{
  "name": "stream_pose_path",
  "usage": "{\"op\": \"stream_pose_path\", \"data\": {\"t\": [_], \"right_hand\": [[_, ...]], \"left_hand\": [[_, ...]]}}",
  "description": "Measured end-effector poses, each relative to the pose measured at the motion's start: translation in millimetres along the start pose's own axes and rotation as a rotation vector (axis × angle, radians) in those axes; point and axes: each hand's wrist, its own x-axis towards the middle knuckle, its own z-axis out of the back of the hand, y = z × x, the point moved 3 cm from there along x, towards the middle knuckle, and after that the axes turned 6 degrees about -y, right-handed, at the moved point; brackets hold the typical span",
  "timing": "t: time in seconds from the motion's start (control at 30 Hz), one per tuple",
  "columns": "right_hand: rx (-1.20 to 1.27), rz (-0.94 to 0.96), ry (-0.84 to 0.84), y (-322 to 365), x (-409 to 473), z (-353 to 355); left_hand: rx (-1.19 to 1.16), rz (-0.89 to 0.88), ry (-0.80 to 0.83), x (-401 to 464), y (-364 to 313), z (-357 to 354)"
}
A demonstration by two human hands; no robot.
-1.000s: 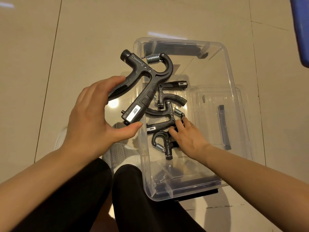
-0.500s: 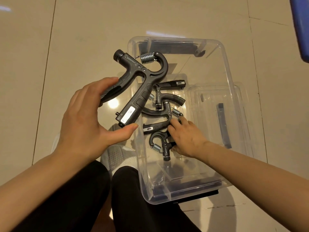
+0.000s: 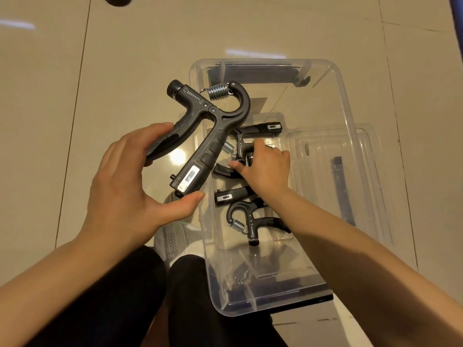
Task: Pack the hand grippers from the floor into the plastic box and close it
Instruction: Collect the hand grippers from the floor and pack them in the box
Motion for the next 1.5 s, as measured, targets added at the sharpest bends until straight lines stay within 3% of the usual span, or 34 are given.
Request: {"op": "stream_pose_path", "data": {"t": [0.3, 0.57, 0.67, 0.9, 1.0, 1.07, 1.13, 1.2, 1.27, 1.37, 1.43, 1.5], "right_hand": [[-0.016, -0.067, -0.055, 13.8, 7.2, -7.5], [-0.178, 0.336, 0.003, -0.3, 0.3, 12.7], [0.001, 0.159, 0.218, -11.3, 0.2, -4.0], [0.234, 0.012, 0.306, -12.8, 6.1, 8.1], [0.531, 0.015, 0.108, -14.3, -8.2, 71.6], [0.53, 0.113, -0.133, -13.5, -35.1, 119.1], [0.46, 0.122, -0.208, -10.8, -64.7, 150.1], [0.598, -0.057, -0.013, -1.3, -84.6, 158.5], [0.989, -0.276, 0.155, 10.1, -92.8, 153.9], [1.327, -0.426, 0.131, 20.7, -88.7, 149.0], [1.358, -0.475, 0.134, 16.6, -83.1, 146.7], [1.161, -0.446, 0.113, 0.8, -75.7, 146.2]], "left_hand": [[-0.002, -0.009, 0.001, 1.1, -3.0, -0.1], [0.01, -0.017, -0.004, 1.4, -1.3, -0.2], [0.012, -0.015, 0.001, 1.5, -2.4, 0.0], [0.021, -0.018, 0.003, 4.0, -4.5, 1.8], [0.04, -0.055, -0.001, 3.7, -10.0, 3.6], [0.038, -0.074, 0.02, -0.1, -15.0, 2.3], [0.052, -0.13, 0.029, -3.9, -22.8, -1.5], [0.063, -0.196, 0.013, -4.0, -33.7, -6.4], [0.07, -0.247, 0.008, -0.2, -45.5, -13.3], [0.112, -0.305, 0.061, 6.7, -55.9, -26.4], [0.147, -0.333, 0.153, 8.7, -54.3, -33.4], [0.204, -0.379, 0.261, 4.8, -44.6, -37.0]]}}
